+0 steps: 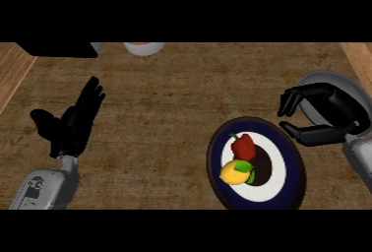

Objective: Pick the bell pepper from the plate and place it in the pan

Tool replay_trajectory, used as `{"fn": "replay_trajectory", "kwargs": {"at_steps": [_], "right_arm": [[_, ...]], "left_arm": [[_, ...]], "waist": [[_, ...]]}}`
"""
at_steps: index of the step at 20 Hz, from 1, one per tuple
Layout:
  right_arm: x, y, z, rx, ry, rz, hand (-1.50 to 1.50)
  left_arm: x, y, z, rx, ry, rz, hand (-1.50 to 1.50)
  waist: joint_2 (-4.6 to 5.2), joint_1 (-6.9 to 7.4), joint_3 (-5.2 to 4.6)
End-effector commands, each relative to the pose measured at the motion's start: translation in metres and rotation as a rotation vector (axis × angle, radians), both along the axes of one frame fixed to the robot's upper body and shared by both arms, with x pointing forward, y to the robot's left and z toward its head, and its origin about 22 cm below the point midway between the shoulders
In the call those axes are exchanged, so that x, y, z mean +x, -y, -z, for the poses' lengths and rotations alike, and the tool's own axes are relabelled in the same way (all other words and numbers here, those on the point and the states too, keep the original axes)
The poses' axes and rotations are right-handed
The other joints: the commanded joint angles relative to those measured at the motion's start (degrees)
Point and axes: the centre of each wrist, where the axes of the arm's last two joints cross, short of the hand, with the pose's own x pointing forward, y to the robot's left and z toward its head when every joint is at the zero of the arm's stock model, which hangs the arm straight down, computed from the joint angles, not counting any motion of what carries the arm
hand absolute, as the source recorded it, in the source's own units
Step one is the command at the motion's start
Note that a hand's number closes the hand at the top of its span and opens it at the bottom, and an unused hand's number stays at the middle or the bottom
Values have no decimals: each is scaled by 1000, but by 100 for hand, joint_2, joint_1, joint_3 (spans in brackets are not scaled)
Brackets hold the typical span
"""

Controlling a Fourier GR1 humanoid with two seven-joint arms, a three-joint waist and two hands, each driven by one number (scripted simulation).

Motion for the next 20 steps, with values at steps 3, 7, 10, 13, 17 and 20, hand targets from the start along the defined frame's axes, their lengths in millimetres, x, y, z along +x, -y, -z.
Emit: {"fn": "replay_trajectory", "kwargs": {"at_steps": [3,7,10,13,17,20], "right_arm": [[9,68,-1,-182,110,28,-150],[23,72,-23,-330,245,-52,-150],[40,44,-19,-343,266,-110,-150],[41,18,-35,-456,293,-168,-150],[46,-25,-50,-677,369,-170,-150],[44,-48,-39,-780,376,-213,-150]], "left_arm": [[-1,-1,-30,-44,-4,-40,0],[-4,-24,-21,-21,23,-49,0],[-4,-18,-28,-31,20,-63,0],[-12,-28,-16,-33,-9,-55,0],[-6,-19,-24,-21,-9,-57,0],[-7,-14,-15,-19,-12,-75,0]], "waist": [[-8,-65,0],[8,-31,-6],[-7,-94,-10],[-33,-156,-17],[-42,-154,-19],[-39,-202,-18]]}}
